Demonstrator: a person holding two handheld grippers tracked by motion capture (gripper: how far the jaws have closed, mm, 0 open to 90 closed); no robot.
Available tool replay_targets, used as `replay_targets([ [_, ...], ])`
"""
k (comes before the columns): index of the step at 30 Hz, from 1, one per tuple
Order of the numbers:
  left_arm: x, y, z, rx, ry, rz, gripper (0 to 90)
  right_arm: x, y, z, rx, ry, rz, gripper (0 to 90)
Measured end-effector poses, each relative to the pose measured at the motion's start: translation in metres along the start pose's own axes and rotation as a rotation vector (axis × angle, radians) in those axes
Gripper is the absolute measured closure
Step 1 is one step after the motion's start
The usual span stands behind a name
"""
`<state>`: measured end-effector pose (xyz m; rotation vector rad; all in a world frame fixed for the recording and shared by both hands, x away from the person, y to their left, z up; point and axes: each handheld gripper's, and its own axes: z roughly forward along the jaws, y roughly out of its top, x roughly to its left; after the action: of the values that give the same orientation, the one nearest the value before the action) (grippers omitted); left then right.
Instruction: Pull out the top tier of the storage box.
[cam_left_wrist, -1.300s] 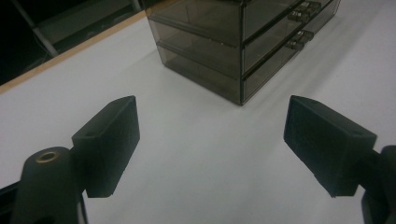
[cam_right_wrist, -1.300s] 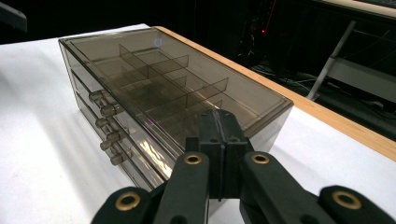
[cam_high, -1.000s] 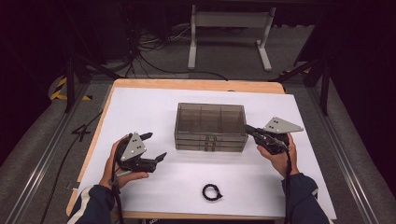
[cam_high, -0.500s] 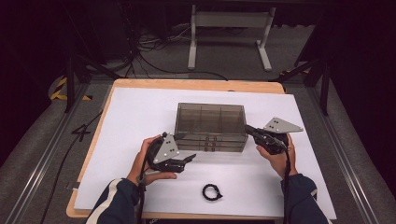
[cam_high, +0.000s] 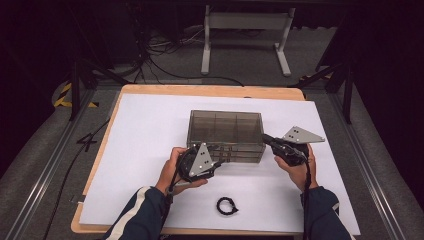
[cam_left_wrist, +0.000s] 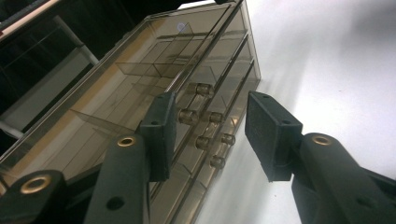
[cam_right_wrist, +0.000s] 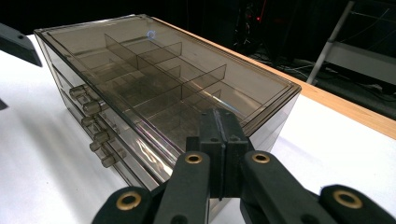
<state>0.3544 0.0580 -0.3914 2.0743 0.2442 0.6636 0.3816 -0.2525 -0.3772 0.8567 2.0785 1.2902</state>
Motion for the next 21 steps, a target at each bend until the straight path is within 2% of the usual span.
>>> replay_targets([
  [3,-0.002,0.0,0.003,-0.005,0.001,0.002,55.1,0.0,0.0,0.0,0.0,-0.001,-0.002,90.0],
  [4,-0.002,0.0,0.003,0.0,0.005,0.019,55.1,0.0,0.0,0.0,0.0,-0.001,-0.002,90.0],
  [9,-0.005,0.001,0.007,0.007,0.009,0.03,55.0,0.0,0.0,0.0,0.002,0.002,-0.008,90.0],
  [11,-0.005,0.001,0.006,0.005,0.03,0.043,54.2,0.0,0.001,-0.001,0.005,0.003,-0.012,90.0],
  [12,-0.005,0.001,0.006,0.004,0.02,0.029,53.1,0.0,0.001,-0.001,0.004,0.006,-0.012,90.0],
  [16,-0.001,-0.001,0.001,0.015,0.035,0.034,47.7,0.002,0.002,-0.004,0.019,0.008,-0.037,90.0],
  [18,0.003,-0.003,-0.003,0.0,0.028,0.01,47.6,0.004,0.002,-0.006,0.025,0.019,-0.046,90.0],
  [21,0.009,-0.004,-0.007,0.001,0.045,-0.004,47.0,0.005,0.002,-0.008,0.029,0.024,-0.054,90.0],
])
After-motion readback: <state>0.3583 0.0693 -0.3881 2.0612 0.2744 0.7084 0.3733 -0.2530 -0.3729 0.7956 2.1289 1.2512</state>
